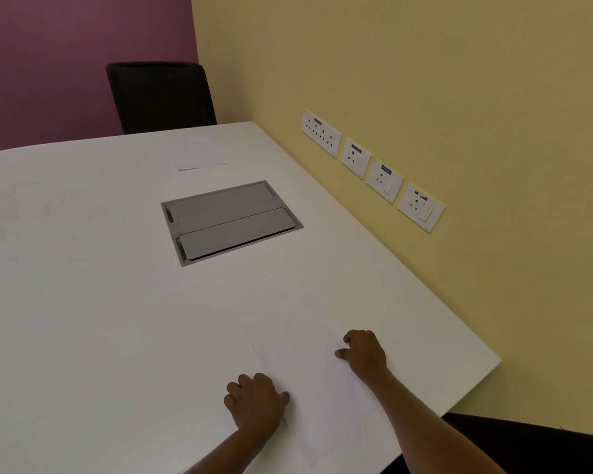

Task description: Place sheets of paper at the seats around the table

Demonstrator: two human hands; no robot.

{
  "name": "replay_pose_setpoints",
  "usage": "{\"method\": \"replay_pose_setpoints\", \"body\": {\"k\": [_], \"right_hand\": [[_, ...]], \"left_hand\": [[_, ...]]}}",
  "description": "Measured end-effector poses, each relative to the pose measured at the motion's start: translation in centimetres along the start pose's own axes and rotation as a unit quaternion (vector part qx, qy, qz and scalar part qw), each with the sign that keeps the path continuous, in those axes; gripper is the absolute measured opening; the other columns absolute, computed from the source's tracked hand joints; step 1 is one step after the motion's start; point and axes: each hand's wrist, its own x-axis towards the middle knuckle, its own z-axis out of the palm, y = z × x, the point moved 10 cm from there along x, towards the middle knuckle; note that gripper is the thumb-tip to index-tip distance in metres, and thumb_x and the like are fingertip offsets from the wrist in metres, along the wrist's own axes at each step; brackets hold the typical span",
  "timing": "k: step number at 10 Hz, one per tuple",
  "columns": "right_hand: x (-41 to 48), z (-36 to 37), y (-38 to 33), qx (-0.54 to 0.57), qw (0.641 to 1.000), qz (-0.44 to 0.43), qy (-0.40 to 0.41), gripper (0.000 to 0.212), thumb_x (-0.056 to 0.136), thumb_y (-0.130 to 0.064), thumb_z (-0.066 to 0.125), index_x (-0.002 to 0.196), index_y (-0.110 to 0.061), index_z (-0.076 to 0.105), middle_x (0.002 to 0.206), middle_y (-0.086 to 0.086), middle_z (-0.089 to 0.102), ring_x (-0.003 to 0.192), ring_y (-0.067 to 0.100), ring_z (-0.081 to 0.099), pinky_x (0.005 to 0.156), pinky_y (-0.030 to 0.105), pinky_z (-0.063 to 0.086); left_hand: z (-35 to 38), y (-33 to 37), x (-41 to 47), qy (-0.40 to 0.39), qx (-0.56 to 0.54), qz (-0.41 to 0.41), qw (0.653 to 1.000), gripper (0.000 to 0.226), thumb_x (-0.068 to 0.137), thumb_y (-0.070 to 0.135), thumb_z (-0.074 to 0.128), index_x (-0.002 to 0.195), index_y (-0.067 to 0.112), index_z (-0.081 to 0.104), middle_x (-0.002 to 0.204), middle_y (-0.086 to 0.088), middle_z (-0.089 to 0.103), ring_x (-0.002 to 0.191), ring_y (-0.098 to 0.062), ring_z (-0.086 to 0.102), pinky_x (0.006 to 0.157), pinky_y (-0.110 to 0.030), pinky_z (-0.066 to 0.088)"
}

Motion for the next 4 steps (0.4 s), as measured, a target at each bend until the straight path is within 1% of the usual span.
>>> {"method": "replay_pose_setpoints", "body": {"k": [1,2,3,4], "right_hand": [[-0.1,-0.2,-0.1,-0.011,1.0,0.0,0.008,0.038,0.086,-0.038,0.065,0.116,-0.014,0.06,0.11,0.002,0.061,0.119,0.019,0.048,0.087,0.029,0.043],[-0.4,-1.4,-0.6,-0.013,1.0,0.002,0.017,0.039,0.087,-0.039,0.065,0.116,-0.014,0.06,0.114,0.002,0.061,0.119,0.018,0.049,0.087,0.028,0.044],[-0.5,-3.0,-1.8,-0.008,1.0,-0.004,0.028,0.04,0.087,-0.042,0.064,0.114,-0.014,0.061,0.114,0.001,0.063,0.119,0.018,0.049,0.088,0.028,0.044],[-1.1,-4.9,-3.9,-0.01,0.998,-0.026,0.054,0.044,0.09,-0.049,0.056,0.115,-0.013,0.062,0.113,0.003,0.064,0.121,0.02,0.049,0.092,0.03,0.045]], "left_hand": [[-0.4,-0.1,-0.2,0.009,-0.004,0.003,1.0,0.047,0.076,0.058,0.057,0.102,0.018,0.059,0.11,-0.002,0.054,0.109,-0.027,0.045,0.089,-0.034,0.034],[-1.4,-0.5,-0.6,0.022,-0.008,0.009,1.0,0.048,0.078,0.059,0.056,0.102,0.018,0.058,0.111,-0.002,0.054,0.109,-0.026,0.045,0.09,-0.034,0.034],[-4.1,0.0,-1.4,0.078,0.018,0.075,0.994,0.045,0.077,0.058,0.058,0.098,0.017,0.059,0.106,-0.004,0.055,0.103,-0.028,0.048,0.085,-0.038,0.036],[-7.3,1.6,-3.4,0.159,0.085,0.207,0.962,0.049,0.056,0.05,0.075,0.087,0.013,0.066,0.094,-0.012,0.065,0.095,-0.037,0.058,0.076,-0.046,0.04]]}}
